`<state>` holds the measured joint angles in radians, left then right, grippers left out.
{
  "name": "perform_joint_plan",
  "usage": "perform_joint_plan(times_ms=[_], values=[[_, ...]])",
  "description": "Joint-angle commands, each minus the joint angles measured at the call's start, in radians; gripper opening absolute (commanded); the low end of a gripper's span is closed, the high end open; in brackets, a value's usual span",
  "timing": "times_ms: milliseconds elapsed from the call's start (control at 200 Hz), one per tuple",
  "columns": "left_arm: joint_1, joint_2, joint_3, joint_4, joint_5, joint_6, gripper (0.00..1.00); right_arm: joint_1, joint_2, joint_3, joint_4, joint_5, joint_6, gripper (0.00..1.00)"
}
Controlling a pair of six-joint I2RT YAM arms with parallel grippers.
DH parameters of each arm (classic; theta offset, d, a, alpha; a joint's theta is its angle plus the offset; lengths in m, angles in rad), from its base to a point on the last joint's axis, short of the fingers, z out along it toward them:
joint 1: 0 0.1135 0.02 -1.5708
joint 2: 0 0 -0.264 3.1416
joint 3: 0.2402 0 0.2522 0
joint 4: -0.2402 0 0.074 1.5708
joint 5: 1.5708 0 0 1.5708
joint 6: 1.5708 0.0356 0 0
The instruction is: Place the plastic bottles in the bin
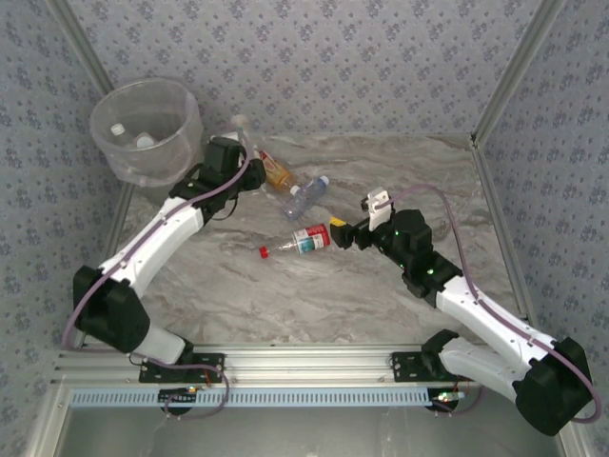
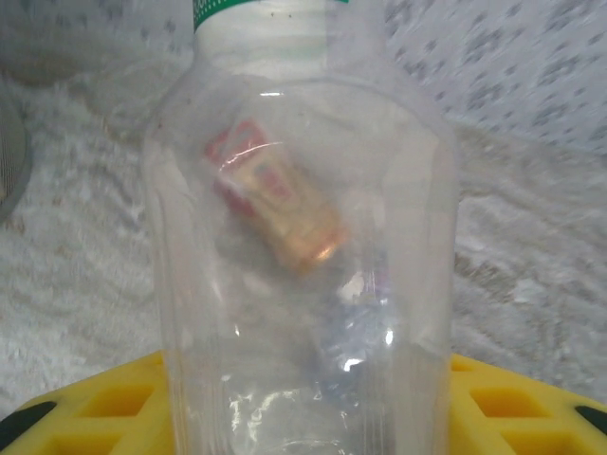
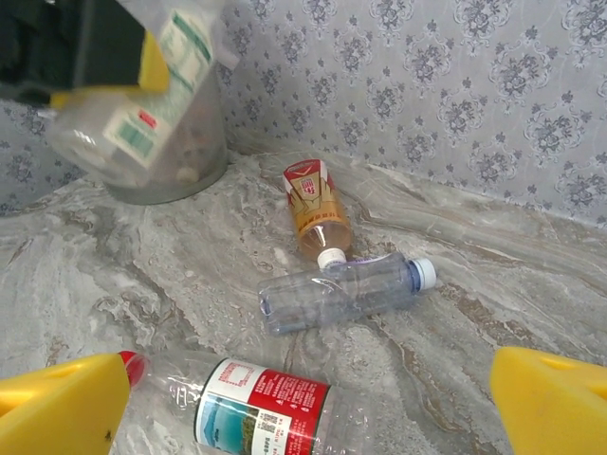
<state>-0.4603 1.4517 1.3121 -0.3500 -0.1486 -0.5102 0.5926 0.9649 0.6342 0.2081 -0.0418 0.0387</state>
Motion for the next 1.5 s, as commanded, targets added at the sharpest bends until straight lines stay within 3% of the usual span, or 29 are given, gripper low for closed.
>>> perform_joint_plan(times_ms=[0, 405, 660, 1034, 1499], values=[[0.007, -0.074, 0.049, 0.062, 0.0, 0.094, 0.45, 0.01, -0.002, 0.019, 0.022, -0.008, -0.015, 1.0], [0.12, -0.08, 0.256, 0.082, 0.02, 0.167, 0.44, 0.027, 0.008, 0.027, 0.015, 0.005, -0.017, 1.0], [0.275, -0.004, 0.353, 0.121, 0.061, 0.142, 0.44, 0.035, 0.01, 0.041, -0.017, 0.0, -0.026, 1.0], [0.479, 0.157, 0.492, 0.117, -0.001, 0.112, 0.44, 0.049, 0.005, 0.044, -0.05, 0.006, -0.033, 1.0], [0.516, 0.403, 0.703, -0.017, 0.028, 0.108, 0.49, 0.059, 0.002, 0.058, -0.091, 0.005, -0.048, 1.0]])
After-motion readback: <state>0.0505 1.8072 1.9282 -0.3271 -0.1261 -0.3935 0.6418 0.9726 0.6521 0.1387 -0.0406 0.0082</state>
